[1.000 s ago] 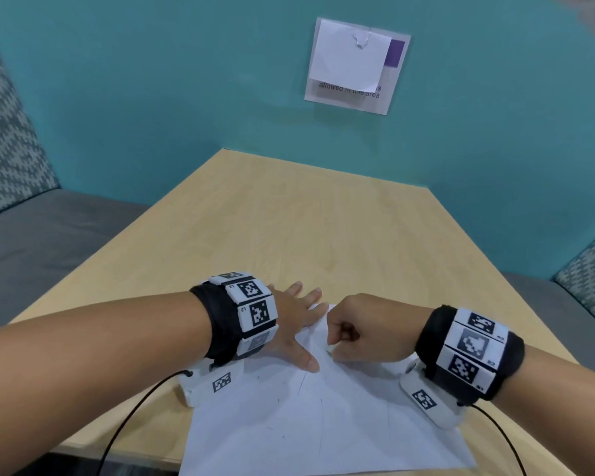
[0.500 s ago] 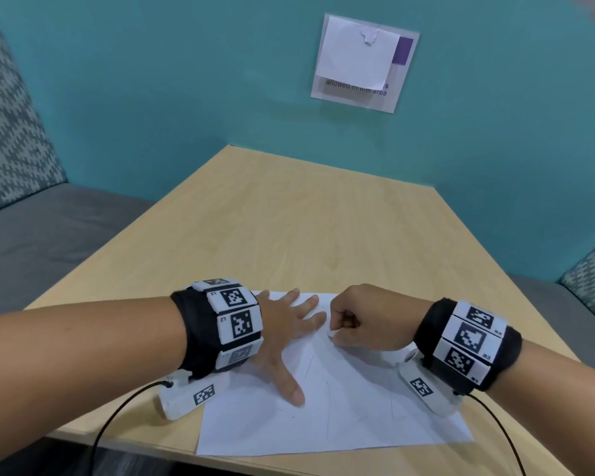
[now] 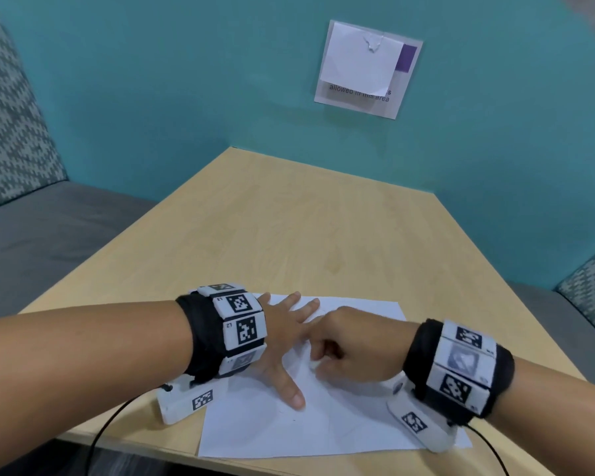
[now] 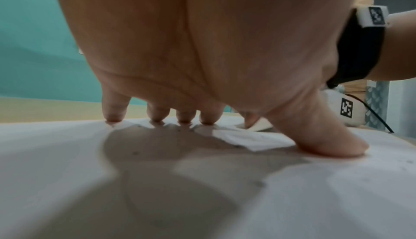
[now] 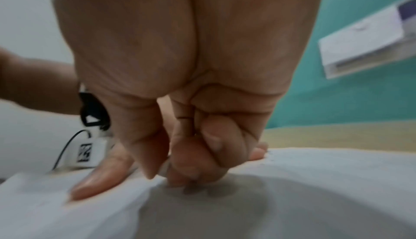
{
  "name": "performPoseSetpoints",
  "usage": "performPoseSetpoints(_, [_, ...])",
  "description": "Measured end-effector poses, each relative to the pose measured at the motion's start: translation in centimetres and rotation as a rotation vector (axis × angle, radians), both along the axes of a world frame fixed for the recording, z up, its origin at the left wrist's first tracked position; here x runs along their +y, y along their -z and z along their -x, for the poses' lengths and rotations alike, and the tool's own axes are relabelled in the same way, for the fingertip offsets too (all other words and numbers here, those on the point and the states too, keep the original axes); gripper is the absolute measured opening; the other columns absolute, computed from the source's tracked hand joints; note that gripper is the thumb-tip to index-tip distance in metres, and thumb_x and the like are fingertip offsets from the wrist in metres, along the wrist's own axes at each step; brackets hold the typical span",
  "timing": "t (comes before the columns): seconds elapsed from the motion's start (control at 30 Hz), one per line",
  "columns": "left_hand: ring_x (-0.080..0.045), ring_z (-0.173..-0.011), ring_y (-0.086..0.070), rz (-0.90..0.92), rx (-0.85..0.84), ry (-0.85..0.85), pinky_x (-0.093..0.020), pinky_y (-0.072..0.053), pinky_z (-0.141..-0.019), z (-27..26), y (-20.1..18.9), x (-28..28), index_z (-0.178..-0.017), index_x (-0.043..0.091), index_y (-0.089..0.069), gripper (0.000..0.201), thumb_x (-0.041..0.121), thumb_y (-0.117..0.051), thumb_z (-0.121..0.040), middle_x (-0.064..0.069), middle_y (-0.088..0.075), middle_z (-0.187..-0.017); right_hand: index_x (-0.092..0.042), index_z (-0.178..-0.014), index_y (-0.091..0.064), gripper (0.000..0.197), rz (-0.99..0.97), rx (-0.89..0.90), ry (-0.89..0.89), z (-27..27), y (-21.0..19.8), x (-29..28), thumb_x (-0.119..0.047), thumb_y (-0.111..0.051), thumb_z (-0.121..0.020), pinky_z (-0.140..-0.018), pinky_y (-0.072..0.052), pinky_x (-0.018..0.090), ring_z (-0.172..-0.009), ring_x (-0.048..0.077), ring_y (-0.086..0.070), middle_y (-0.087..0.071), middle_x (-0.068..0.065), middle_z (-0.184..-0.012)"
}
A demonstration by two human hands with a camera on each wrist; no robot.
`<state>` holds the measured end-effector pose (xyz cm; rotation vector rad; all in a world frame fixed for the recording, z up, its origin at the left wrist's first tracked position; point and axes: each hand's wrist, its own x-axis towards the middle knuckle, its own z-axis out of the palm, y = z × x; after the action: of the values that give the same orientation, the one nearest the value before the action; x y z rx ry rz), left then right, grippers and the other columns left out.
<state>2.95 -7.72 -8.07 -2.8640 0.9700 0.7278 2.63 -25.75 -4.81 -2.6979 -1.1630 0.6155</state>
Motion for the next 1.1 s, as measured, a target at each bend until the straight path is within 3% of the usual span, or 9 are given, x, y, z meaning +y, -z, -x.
performPoseSetpoints(0.1, [-0.025,-0.151,0.024,-0.026,-0.002,-0.004,-0.064,0.004,-0.118,-0.1,0.1,-0.1,-0.155,0.040,0.019,0.124,0.078,-0.065,-0.072,0.007,0.027,-0.163,-0.004,-0.090,-0.067,0.013,0.003,-0.079,0.126,-2.1,-0.7,-0.8,-0.016,-0.064,-0.086,-0.060,-0.039,0.024,-0.065,0.014,-0.049,-0.066,0.007,-0.079])
performPoseSetpoints(0.27, [-0.025,-0.150,0.025,0.017,0.005,-0.008,-0.062,0.005,-0.119,0.1,-0.1,0.0,-0.158,0.042,0.005,0.116,0.074,-0.067,-0.073,0.008,0.025,-0.164,-0.011,-0.089,-0.066,0.008,0.003,-0.015,0.015,-0.4,-0.1,0.1,-0.018,-0.063,-0.086,-0.062,-0.043,0.023,-0.062,0.008,-0.049,-0.058,-0.008,-0.072])
performPoseSetpoints(0.4, [-0.025,-0.150,0.025,-0.014,0.019,-0.008,-0.063,0.004,-0.119,0.1,-0.1,-0.2,-0.156,0.043,0.014,0.120,0.075,-0.067,-0.073,0.009,0.026,-0.164,-0.006,-0.091,-0.068,0.012,0.004,-0.065,0.096,-1.7,-0.8,-0.5,-0.017,-0.064,-0.086,-0.057,-0.038,0.017,-0.064,0.012,-0.050,-0.067,0.004,-0.079])
performPoseSetpoints(0.53, [-0.027,-0.151,0.024,-0.042,-0.006,0.001,-0.064,0.002,-0.119,-0.1,0.0,-0.2,-0.158,0.035,0.011,0.123,0.078,-0.065,-0.071,0.004,0.026,-0.164,-0.014,-0.084,-0.063,0.004,-0.014,0.041,-0.051,1.5,0.0,0.5,-0.017,-0.063,-0.085,-0.062,-0.045,0.024,-0.062,0.010,-0.049,-0.058,-0.005,-0.070])
performPoseSetpoints(0.7, [-0.026,-0.151,0.023,-0.038,-0.006,-0.004,-0.063,0.001,-0.119,0.1,-0.2,-0.2,-0.157,0.039,0.010,0.118,0.076,-0.065,-0.074,0.004,0.025,-0.165,-0.015,-0.084,-0.061,0.005,0.002,-0.041,0.058,-0.7,-0.4,-0.7,-0.019,-0.063,-0.086,-0.061,-0.038,0.020,-0.059,0.001,-0.048,-0.052,-0.015,-0.065])
performPoseSetpoints(0.83, [-0.027,-0.151,0.022,-0.046,-0.021,0.005,-0.063,0.001,-0.119,0.1,-0.1,-0.2,-0.158,0.031,0.015,0.125,0.078,-0.064,-0.073,0.004,0.025,-0.165,-0.019,-0.081,-0.061,0.005,-0.022,0.045,-0.059,1.9,0.1,0.4,-0.016,-0.062,-0.085,-0.057,-0.038,0.014,-0.059,0.003,-0.048,-0.052,-0.014,-0.065])
performPoseSetpoints(0.97, [-0.025,-0.151,0.023,-0.046,-0.010,-0.012,-0.062,0.002,-0.119,0.0,-0.1,-0.2,-0.156,0.034,0.020,0.126,0.078,-0.064,-0.073,0.006,0.026,-0.164,-0.011,-0.084,-0.065,0.008,0.022,-0.046,0.103,-1.0,-0.7,-1.2,-0.019,-0.063,-0.083,-0.067,-0.048,0.029,-0.066,0.015,-0.055,-0.067,0.003,-0.075])
performPoseSetpoints(1.03, [-0.025,-0.151,0.024,-0.053,0.001,-0.011,-0.063,0.002,-0.119,0.0,-0.1,-0.4,-0.155,0.035,0.022,0.127,0.078,-0.065,-0.072,0.006,0.027,-0.164,-0.010,-0.086,-0.066,0.011,0.014,-0.070,0.145,-1.0,-0.6,-1.8,-0.020,-0.062,-0.083,-0.068,-0.048,0.031,-0.066,0.015,-0.054,-0.068,0.005,-0.078])
performPoseSetpoints(1.1, [-0.025,-0.151,0.024,-0.052,0.000,-0.001,-0.064,0.002,-0.119,0.0,-0.1,-0.3,-0.156,0.033,0.020,0.127,0.078,-0.065,-0.072,0.006,0.027,-0.164,-0.011,-0.085,-0.066,0.009,0.007,-0.018,0.048,0.9,-0.1,-0.9,-0.019,-0.061,-0.083,-0.066,-0.047,0.028,-0.063,0.010,-0.051,-0.065,0.000,-0.074])
